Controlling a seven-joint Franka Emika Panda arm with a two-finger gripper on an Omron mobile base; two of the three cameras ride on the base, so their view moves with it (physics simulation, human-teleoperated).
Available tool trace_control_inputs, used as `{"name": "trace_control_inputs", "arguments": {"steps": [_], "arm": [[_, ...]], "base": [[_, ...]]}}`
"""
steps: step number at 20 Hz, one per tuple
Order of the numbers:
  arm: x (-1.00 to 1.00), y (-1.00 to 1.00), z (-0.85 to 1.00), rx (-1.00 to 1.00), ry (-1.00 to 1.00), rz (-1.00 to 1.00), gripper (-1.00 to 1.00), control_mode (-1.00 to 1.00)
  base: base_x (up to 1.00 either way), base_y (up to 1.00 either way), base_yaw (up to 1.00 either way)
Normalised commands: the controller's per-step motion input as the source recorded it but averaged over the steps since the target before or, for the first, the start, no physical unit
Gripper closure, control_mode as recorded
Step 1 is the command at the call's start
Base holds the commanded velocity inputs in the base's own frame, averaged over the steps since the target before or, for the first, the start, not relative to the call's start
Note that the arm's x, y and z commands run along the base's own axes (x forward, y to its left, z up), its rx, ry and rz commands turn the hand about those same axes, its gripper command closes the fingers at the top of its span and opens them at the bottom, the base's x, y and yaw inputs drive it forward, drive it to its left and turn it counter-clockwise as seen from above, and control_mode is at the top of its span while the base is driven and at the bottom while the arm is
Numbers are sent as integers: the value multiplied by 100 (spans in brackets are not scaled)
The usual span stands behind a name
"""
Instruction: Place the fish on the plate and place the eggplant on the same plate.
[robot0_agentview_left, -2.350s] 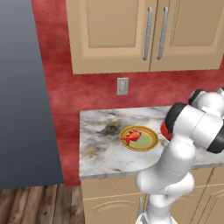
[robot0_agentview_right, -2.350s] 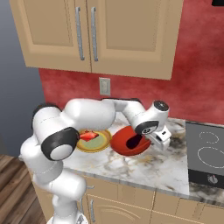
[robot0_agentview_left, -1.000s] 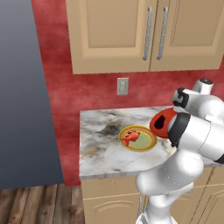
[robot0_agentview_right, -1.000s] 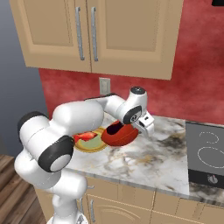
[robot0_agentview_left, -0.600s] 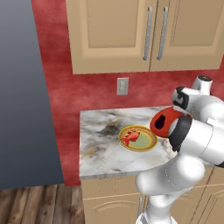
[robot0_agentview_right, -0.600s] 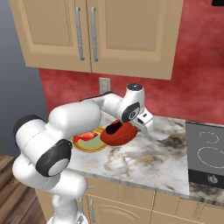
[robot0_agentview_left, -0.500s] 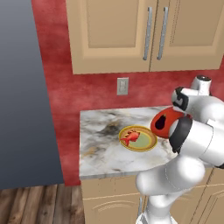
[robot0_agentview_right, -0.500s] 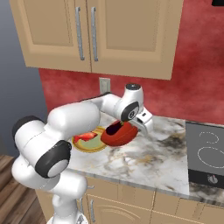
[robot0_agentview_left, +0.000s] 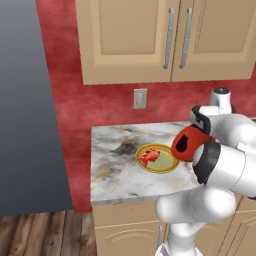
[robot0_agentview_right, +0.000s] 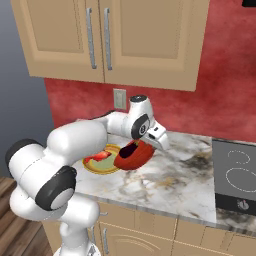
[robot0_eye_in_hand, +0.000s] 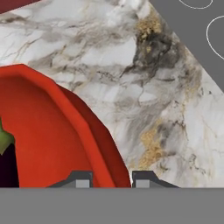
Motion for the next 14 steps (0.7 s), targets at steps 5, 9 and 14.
{"name": "trace_control_inputs", "arguments": {"steps": [5, 9, 14], "arm": [[2, 21, 11, -6, 6, 0, 100, -100], [5, 14, 10, -7, 8, 0, 100, -100], [13, 17, 11, -9, 9, 0, 100, -100]], "base": [[0, 0, 0], [0, 0, 0], [0, 0, 0]]}}
